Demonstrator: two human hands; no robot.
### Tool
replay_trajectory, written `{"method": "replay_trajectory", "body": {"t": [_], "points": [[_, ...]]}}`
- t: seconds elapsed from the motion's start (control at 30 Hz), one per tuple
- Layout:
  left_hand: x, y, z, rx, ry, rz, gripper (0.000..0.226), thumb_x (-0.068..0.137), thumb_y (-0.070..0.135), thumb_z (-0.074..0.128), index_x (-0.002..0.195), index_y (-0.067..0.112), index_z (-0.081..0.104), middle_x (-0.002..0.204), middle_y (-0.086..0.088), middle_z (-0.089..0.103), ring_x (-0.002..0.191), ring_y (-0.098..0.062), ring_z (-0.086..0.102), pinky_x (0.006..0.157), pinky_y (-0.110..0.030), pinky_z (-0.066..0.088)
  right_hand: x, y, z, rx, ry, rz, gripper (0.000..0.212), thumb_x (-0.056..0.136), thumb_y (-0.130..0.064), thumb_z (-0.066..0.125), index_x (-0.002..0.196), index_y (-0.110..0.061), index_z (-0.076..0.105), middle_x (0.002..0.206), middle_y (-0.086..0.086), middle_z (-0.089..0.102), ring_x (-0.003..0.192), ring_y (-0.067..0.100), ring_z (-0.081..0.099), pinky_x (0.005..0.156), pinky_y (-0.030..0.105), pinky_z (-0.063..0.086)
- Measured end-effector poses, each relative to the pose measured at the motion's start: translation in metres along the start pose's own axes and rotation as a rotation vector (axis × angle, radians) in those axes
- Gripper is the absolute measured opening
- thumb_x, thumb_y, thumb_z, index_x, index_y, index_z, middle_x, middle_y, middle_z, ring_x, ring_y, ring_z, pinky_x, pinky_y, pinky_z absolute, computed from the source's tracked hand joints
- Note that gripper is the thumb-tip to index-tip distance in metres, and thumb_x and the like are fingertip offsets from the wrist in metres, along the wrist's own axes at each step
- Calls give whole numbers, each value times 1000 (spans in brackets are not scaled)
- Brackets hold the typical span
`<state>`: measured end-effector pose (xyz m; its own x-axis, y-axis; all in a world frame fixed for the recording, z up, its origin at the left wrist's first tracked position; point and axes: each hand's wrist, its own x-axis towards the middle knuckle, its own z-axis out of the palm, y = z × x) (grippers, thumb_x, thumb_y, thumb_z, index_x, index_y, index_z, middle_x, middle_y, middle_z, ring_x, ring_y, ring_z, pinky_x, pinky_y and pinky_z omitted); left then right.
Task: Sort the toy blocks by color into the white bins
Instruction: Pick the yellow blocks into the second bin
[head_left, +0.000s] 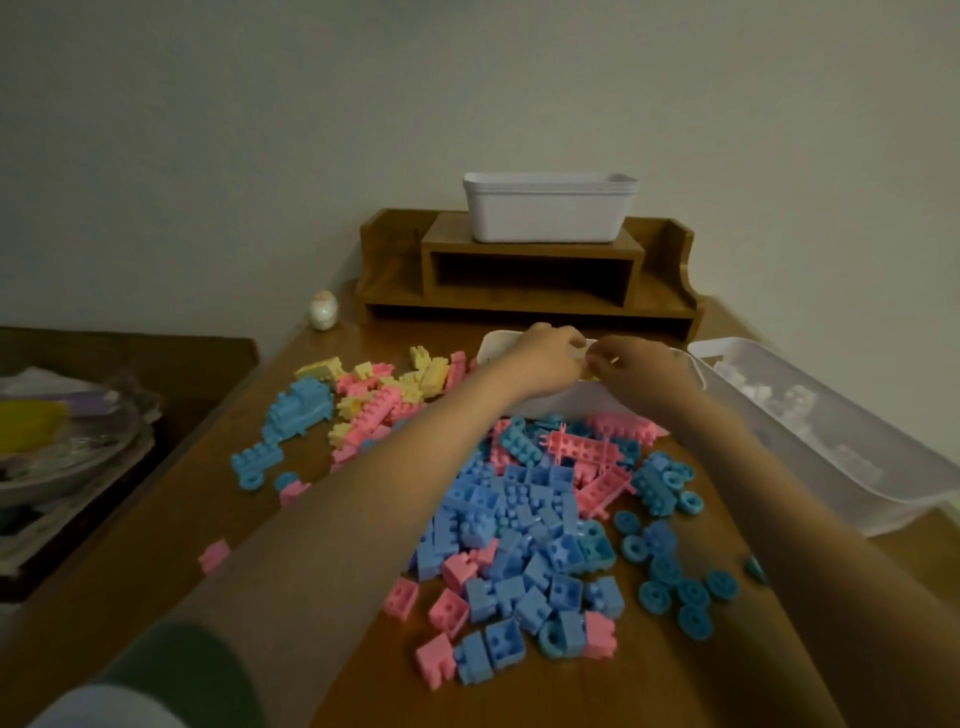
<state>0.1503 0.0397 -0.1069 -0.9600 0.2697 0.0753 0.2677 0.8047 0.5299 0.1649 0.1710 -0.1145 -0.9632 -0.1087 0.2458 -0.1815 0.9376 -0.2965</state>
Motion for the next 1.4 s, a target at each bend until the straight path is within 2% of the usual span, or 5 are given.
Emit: {"method": "replay_trajectory", "body": {"t": [0.2, 0.33, 0.53, 0.9, 1.4], "points": [[-38, -33, -25, 1, 153, 71, 32, 98, 20, 42, 127, 26, 53, 143, -3, 36, 129, -20, 39, 95, -23, 30, -8, -13, -3, 97, 177, -160, 22, 94, -23, 48, 111, -25, 62, 108, -4, 66, 104, 19, 58, 95, 47, 42], [-74, -88, -44, 162, 166, -31, 38, 95, 15, 43, 128, 30, 52, 148, -9, 29, 136, -27, 29, 109, -40, 31, -13, -46, 0, 186, 132, -270, 27, 93, -15, 51, 119, -20, 58, 116, -2, 62, 109, 16, 52, 93, 29, 40], [-115, -153, -49, 360, 185, -251, 64, 91, 49, 47, 146, 25, 24, 149, -12, 28, 137, -33, 26, 112, -46, 22, -18, -117, 26, 339, -80, -367, 36, 94, -22, 50, 130, -20, 49, 126, -2, 56, 110, 11, 52, 86, 19, 39], [-116, -179, -42, 434, 174, -201, 48, 99, 45, 24, 145, 30, 27, 154, 2, 23, 143, -21, 5, 115, -42, 0, 52, -172, 102, 93, -244, -87, 54, 98, -40, 33, 148, -32, 15, 157, 2, 13, 142, 35, 14, 112, 51, 11], [-128, -168, -56, 379, 288, -195, 32, 101, 32, 31, 120, 26, 56, 127, 3, 53, 124, -20, 35, 95, -37, 21, 10, -157, 84, -12, -420, -223, 37, 98, -23, 36, 132, -34, 46, 144, 7, 33, 132, 28, 34, 108, 50, 31]]}}
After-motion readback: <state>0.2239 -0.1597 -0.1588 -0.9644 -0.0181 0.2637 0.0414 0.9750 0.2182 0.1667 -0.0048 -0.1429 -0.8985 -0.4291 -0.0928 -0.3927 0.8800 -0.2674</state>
